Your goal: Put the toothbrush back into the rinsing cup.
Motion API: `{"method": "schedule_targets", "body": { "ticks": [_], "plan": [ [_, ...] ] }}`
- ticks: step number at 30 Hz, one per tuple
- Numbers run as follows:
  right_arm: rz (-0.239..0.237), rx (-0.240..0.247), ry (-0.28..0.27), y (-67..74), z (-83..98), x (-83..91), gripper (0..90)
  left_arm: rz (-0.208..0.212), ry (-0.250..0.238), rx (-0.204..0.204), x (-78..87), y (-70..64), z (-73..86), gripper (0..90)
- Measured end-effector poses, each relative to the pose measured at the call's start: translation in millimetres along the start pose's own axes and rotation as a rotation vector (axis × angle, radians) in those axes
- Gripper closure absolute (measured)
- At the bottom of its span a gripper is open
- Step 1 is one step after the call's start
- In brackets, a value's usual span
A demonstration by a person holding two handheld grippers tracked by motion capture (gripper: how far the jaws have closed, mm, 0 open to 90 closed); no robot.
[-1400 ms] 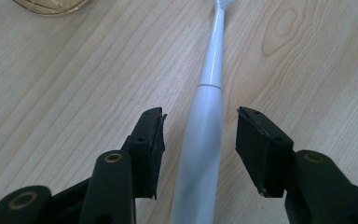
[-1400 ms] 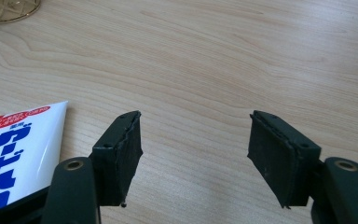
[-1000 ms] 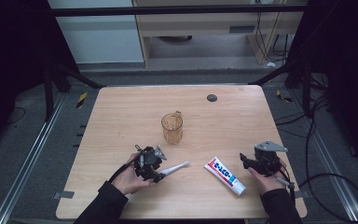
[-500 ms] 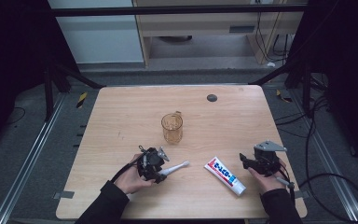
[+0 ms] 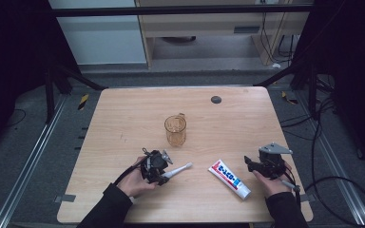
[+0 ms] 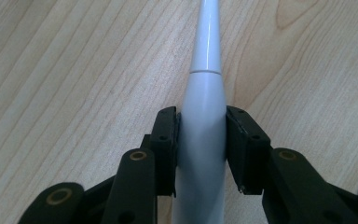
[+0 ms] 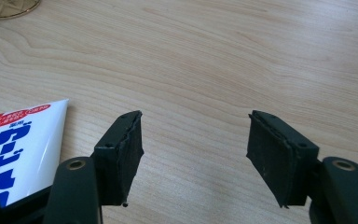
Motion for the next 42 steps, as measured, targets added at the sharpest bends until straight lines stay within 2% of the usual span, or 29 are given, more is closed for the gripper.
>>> {"method": "schedule_targets", "body": {
  "ticks": [11, 23, 28, 36, 42],
  "plan": [
    [0.006, 0.0, -0.006, -0.8, -0.2, 0.8, 35.5, 0.001, 0.013, -0.018, 0.3, 0.7, -1.8, 66.4],
    [0.006, 0.0, 0.001, -0.9, -0.2, -0.1, 35.5, 0.018, 0.021, -0.018, 4.8, 1.7, 1.2, 66.8],
    [0.005, 0.001, 0.003, -0.9, -0.2, -0.5, 35.5, 0.019, 0.007, -0.01, 10.3, 2.1, 2.7, 66.8],
    [0.002, -0.004, 0.003, -1.5, 0.0, -0.3, 35.6, 0.012, -0.053, 0.003, 25.5, 4.2, 7.4, 66.9],
    [0.003, -0.007, 0.003, -1.6, 0.1, -0.2, 35.7, 0.006, -0.105, 0.034, 38.1, 6.3, 12.7, 66.9]
  ]
}}
Point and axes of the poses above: each handheld gripper's, and its own axes: x roughly backward along the jaws, z roughly out of its underside, y roughly to its left, the point moved 1 cm from there along -x, roughly forward along the jaws, and after that the axes turned 14 degrees about y, right-handed, at the moved point
